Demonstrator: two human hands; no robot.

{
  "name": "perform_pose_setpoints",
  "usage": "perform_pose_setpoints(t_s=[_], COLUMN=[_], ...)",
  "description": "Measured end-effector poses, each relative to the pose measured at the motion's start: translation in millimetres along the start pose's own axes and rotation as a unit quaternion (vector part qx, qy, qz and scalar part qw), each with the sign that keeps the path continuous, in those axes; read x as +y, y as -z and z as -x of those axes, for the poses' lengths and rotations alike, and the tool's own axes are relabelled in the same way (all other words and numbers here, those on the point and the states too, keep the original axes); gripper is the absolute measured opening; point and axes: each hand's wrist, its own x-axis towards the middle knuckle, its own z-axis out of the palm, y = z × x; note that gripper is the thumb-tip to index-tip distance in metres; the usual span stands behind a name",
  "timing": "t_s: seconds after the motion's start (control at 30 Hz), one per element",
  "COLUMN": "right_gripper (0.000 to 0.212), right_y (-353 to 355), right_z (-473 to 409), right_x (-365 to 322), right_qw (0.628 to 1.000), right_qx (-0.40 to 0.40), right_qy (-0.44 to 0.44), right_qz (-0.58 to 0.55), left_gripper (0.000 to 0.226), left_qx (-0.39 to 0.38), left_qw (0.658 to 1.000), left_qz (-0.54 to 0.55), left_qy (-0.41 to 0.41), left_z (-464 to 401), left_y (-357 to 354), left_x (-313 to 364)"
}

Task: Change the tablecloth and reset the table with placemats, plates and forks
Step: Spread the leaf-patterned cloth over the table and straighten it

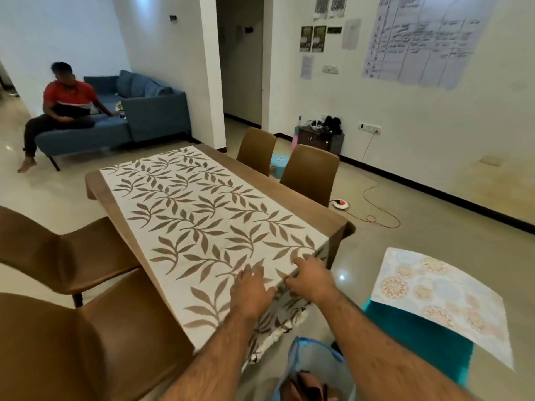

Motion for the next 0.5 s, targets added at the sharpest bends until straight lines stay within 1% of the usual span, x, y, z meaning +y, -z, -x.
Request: perform_pose_setpoints(t_s=[0.2,0.3,0.37,0.5], right_gripper=[0.048,0.04,0.039,0.041], right_y=[15.2,21.9,26.6,45.9], right_z=[32.6,47.2,52.8,57.0], right_x=[49.3,75.7,93.7,135.6], right_qw=[0.999,0.999,0.998,0.998], right_qx=[-0.012,-0.016,-0.022,-0.014], right_qy=[0.023,0.008,-0.005,0.01], right_qz=[-0.043,-0.051,-0.051,-0.061], left_gripper=[0.062,0.06,0.061,0.053], left_qx=[-0.007,-0.007,-0.007,0.024], left_qw=[1.0,1.0,1.0,0.999], left_qz=[-0.004,0.001,0.0,-0.011], left_qy=[0.016,0.009,0.001,-0.021], left_z=[28.1,31.5,36.2,45.9], left_y=[-25.9,-41.8,-51.2,-64.8], left_x=[55.2,77.3,96.0,142.6])
